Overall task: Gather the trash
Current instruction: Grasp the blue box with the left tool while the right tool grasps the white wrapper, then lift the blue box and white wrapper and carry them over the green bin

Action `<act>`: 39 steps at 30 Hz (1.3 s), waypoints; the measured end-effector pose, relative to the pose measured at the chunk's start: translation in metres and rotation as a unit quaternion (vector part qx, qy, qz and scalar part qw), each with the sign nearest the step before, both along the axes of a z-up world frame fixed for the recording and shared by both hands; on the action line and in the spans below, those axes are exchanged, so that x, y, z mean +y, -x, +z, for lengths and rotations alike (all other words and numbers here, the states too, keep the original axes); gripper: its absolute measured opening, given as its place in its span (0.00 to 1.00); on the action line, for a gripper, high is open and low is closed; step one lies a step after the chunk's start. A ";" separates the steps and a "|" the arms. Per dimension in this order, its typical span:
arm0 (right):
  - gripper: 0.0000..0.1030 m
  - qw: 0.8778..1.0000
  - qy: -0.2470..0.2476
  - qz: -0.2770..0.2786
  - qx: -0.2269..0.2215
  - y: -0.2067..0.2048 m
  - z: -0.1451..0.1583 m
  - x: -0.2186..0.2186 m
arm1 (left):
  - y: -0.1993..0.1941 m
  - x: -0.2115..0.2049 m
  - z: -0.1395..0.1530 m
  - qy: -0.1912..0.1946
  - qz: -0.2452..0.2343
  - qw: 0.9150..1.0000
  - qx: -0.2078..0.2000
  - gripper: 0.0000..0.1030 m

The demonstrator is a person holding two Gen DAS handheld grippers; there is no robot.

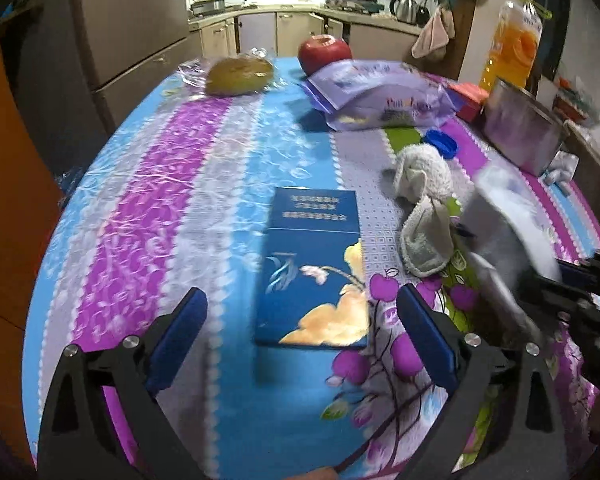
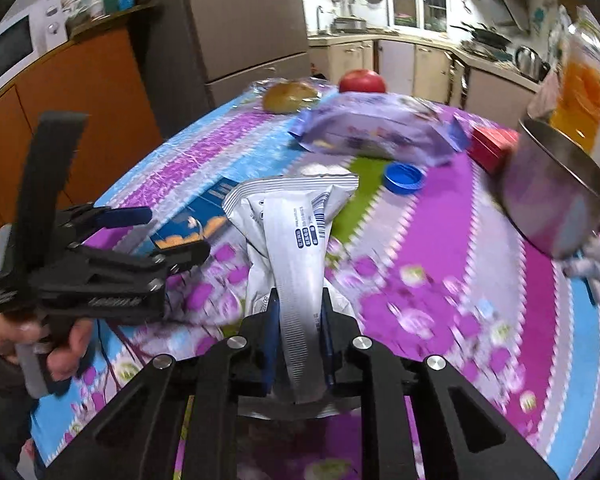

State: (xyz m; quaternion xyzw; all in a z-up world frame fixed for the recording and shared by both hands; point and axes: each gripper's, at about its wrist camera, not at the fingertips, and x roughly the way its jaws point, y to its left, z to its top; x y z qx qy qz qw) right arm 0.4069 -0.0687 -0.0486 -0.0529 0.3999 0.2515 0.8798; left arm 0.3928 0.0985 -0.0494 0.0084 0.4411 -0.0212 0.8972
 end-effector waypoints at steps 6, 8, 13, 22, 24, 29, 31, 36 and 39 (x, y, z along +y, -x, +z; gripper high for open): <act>0.25 1.000 0.007 0.010 0.005 0.005 -0.006 -0.007 | -0.008 -0.002 -0.006 -0.007 0.018 1.000 0.006 0.84; 0.35 1.000 0.009 0.016 -0.001 0.004 -0.004 -0.004 | -0.010 0.000 -0.007 -0.006 0.023 1.000 0.009 0.78; 0.45 0.999 0.026 0.025 0.000 -0.005 -0.003 0.008 | -0.012 0.000 -0.007 -0.012 0.031 0.999 0.004 0.75; 0.27 0.997 0.067 0.035 -0.002 -0.009 -0.011 0.018 | -0.014 -0.008 -0.006 -0.021 0.033 0.999 -0.011 0.52; 0.23 0.997 0.068 0.029 -0.011 -0.005 -0.011 0.017 | -0.011 -0.010 -0.007 -0.028 0.037 0.999 -0.016 0.52; 0.21 0.999 0.033 0.002 -0.035 0.009 -0.005 0.001 | 0.005 -0.018 0.003 -0.050 0.048 0.996 -0.046 0.52; 0.21 0.998 0.022 -0.008 -0.051 0.018 0.002 -0.004 | 0.017 -0.023 0.012 -0.054 0.053 0.995 -0.066 0.52; 0.21 0.995 -0.007 -0.037 -0.094 0.050 0.025 -0.023 | 0.048 -0.040 0.033 -0.061 0.053 0.991 -0.106 0.52; 0.21 0.992 -0.022 -0.052 -0.114 0.069 0.037 -0.036 | 0.066 -0.052 0.047 -0.057 0.046 0.989 -0.128 0.52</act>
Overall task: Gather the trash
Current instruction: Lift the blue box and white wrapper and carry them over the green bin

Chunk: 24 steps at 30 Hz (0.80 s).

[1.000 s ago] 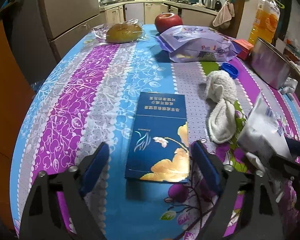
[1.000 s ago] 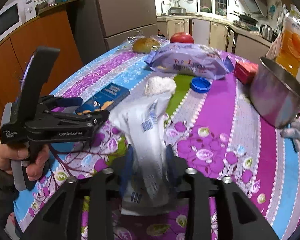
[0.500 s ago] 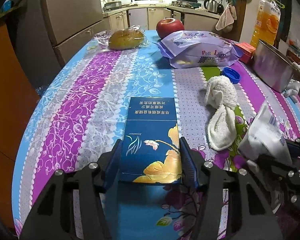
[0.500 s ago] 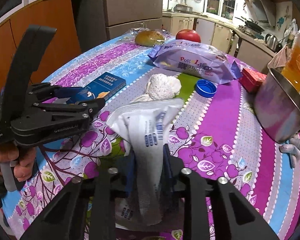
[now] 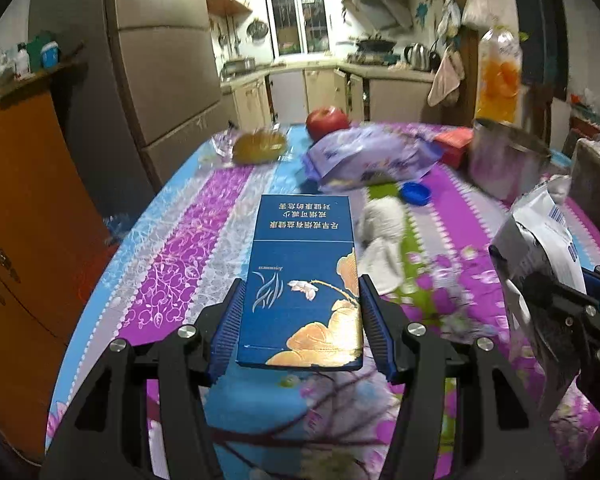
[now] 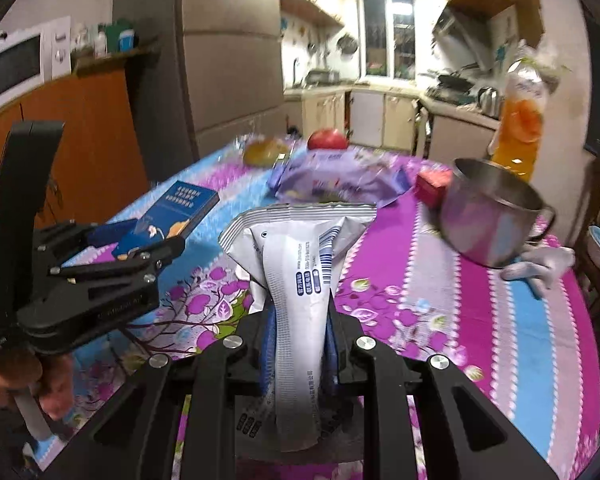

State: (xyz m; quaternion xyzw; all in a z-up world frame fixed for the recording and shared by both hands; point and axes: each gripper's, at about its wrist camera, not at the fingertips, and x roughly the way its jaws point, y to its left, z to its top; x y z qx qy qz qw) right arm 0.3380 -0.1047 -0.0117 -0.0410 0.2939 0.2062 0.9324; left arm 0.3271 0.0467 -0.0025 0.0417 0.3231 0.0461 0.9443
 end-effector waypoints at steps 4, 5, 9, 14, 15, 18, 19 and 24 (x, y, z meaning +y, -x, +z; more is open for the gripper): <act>0.21 0.999 -0.018 -0.024 -0.024 0.027 0.017 -0.023 | 0.018 -0.015 0.014 0.010 -0.018 1.000 -0.019 0.52; 0.21 0.999 -0.022 -0.031 -0.030 0.034 0.021 -0.029 | 0.024 -0.021 0.018 0.012 -0.023 0.999 -0.024 0.52; 0.21 0.997 -0.032 -0.056 -0.051 0.061 0.035 -0.055 | 0.039 -0.044 0.029 0.021 -0.044 0.998 -0.038 0.52; 0.21 0.992 -0.035 -0.092 -0.074 0.092 0.050 -0.090 | 0.055 -0.077 0.039 0.031 -0.074 0.995 -0.051 0.52; 0.21 0.991 -0.035 -0.102 -0.079 0.100 0.053 -0.100 | 0.058 -0.084 0.041 0.033 -0.080 0.995 -0.053 0.52; 0.21 0.987 -0.036 -0.129 -0.089 0.119 0.059 -0.128 | 0.066 -0.108 0.048 0.038 -0.102 0.992 -0.061 0.52; 0.21 0.986 -0.036 -0.136 -0.090 0.124 0.060 -0.136 | 0.068 -0.114 0.050 0.039 -0.107 0.991 -0.063 0.52; 0.21 0.978 -0.035 -0.179 -0.101 0.155 0.069 -0.183 | 0.082 -0.161 0.062 0.044 -0.152 0.985 -0.074 0.52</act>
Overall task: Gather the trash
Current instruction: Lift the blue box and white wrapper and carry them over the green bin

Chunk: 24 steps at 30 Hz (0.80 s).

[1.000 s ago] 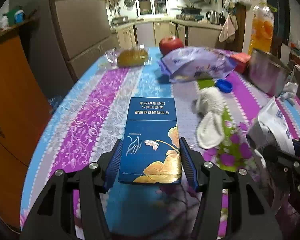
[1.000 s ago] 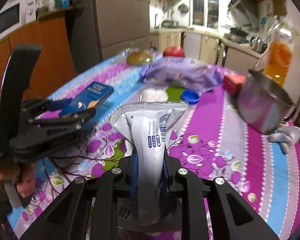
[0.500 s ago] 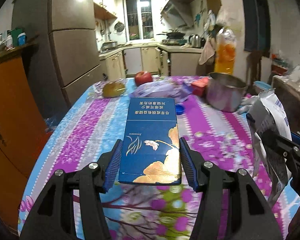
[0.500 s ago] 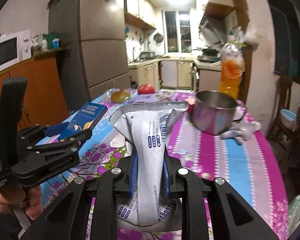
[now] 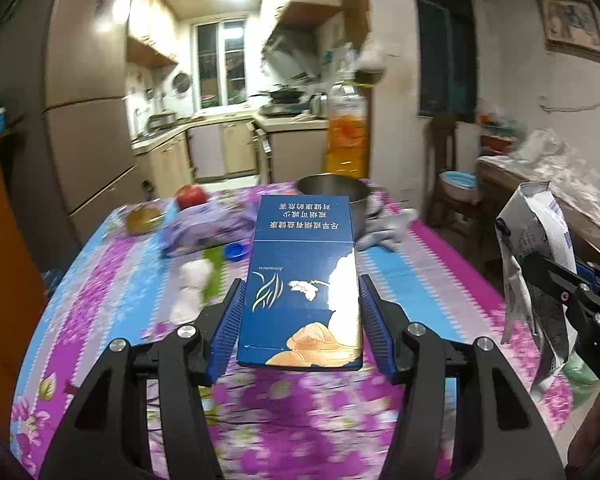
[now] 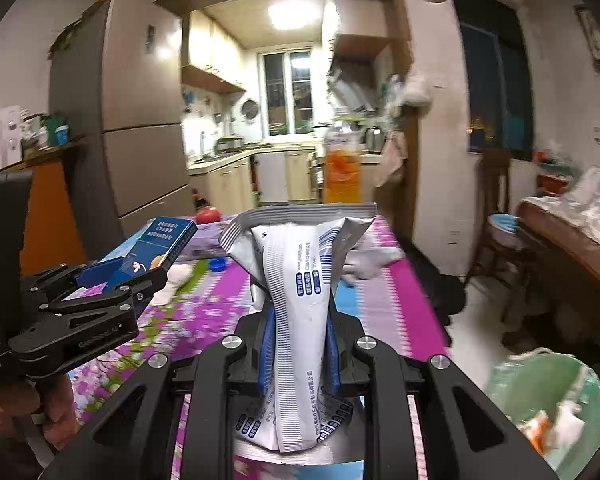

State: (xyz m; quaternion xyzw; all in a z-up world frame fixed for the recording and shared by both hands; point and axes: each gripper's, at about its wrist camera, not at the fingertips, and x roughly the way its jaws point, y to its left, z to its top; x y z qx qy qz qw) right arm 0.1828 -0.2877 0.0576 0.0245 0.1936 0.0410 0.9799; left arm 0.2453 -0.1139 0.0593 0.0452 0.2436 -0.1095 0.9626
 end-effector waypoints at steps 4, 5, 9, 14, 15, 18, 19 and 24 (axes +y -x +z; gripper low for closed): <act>0.21 0.999 0.000 -0.037 -0.007 0.026 0.007 -0.039 | 0.011 -0.036 0.005 0.002 -0.034 0.999 -0.006 0.52; 0.21 0.999 0.000 -0.044 -0.008 0.032 0.008 -0.048 | 0.014 -0.046 0.006 0.003 -0.044 0.999 -0.008 0.52; 0.21 0.997 0.001 -0.078 -0.013 0.059 0.011 -0.087 | 0.023 -0.075 0.007 0.006 -0.074 0.997 -0.011 0.52; 0.21 0.994 0.001 -0.111 -0.013 0.086 0.012 -0.126 | 0.037 -0.109 0.008 0.006 -0.106 0.994 -0.011 0.52; 0.21 0.993 0.001 -0.116 -0.013 0.089 0.012 -0.131 | 0.040 -0.116 0.008 0.006 -0.111 0.994 -0.011 0.52; 0.21 0.991 0.000 -0.131 -0.013 0.102 0.012 -0.152 | 0.044 -0.133 0.006 0.004 -0.126 0.992 -0.008 0.52; 0.21 0.991 0.001 -0.135 -0.012 0.105 0.012 -0.158 | 0.045 -0.138 0.006 0.004 -0.129 0.992 -0.007 0.52; 0.21 0.986 0.010 -0.166 0.002 0.117 0.011 -0.194 | 0.048 -0.170 0.000 0.006 -0.158 0.987 0.005 0.52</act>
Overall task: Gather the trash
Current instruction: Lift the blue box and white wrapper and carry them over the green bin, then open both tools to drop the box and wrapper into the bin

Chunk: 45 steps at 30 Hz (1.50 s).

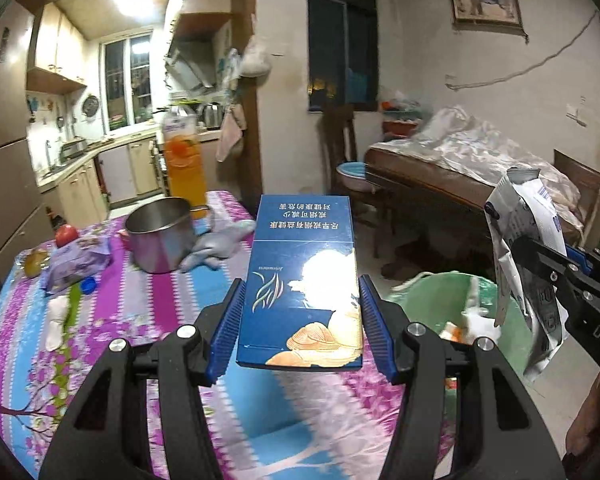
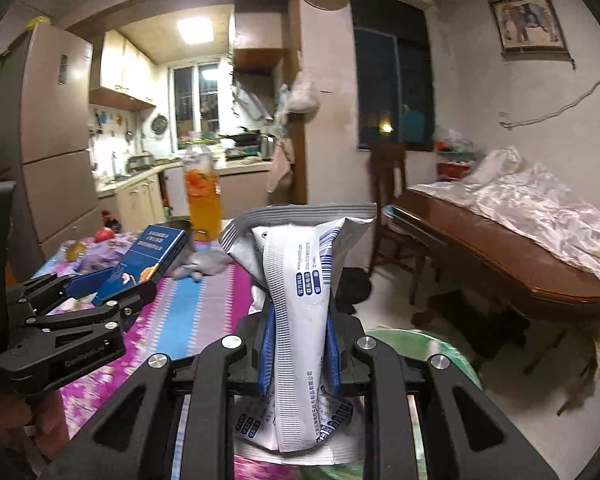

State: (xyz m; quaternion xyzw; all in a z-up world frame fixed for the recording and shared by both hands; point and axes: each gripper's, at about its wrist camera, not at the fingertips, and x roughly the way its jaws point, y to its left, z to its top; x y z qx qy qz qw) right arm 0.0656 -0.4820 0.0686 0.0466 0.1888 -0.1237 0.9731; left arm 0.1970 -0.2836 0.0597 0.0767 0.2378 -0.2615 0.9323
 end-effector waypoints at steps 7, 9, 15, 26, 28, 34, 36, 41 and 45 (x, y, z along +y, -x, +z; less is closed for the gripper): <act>0.21 0.997 -0.030 -0.040 0.053 -0.003 -0.016 -0.070 | 0.000 -0.053 -0.013 -0.006 -0.044 0.999 0.028 0.52; 0.21 0.996 -0.039 -0.046 0.067 -0.006 -0.024 -0.085 | 0.002 -0.071 -0.021 -0.015 -0.056 0.998 0.035 0.52; 0.21 0.990 -0.075 -0.055 0.102 -0.019 -0.050 -0.121 | 0.000 -0.110 -0.044 -0.039 -0.083 0.994 0.060 0.52; 0.21 0.981 -0.100 -0.060 0.158 -0.032 -0.084 -0.140 | 0.001 -0.143 -0.061 -0.059 -0.098 0.990 0.080 0.52; 0.21 0.980 -0.101 -0.062 0.161 -0.032 -0.087 -0.145 | 0.000 -0.146 -0.062 -0.066 -0.097 0.990 0.082 0.52; 0.21 0.979 -0.105 -0.069 0.162 -0.027 -0.089 -0.157 | -0.014 -0.149 -0.068 -0.079 -0.084 0.988 0.105 0.52; 0.21 0.978 -0.108 -0.071 0.161 -0.026 -0.088 -0.158 | -0.018 -0.150 -0.071 -0.081 -0.082 0.987 0.111 0.52; 0.21 0.978 -0.110 -0.070 0.161 -0.027 -0.089 -0.158 | -0.016 -0.153 -0.073 -0.081 -0.086 0.986 0.113 0.52; 0.21 0.978 -0.111 -0.070 0.162 -0.029 -0.091 -0.157 | -0.016 -0.155 -0.073 -0.081 -0.087 0.986 0.114 0.52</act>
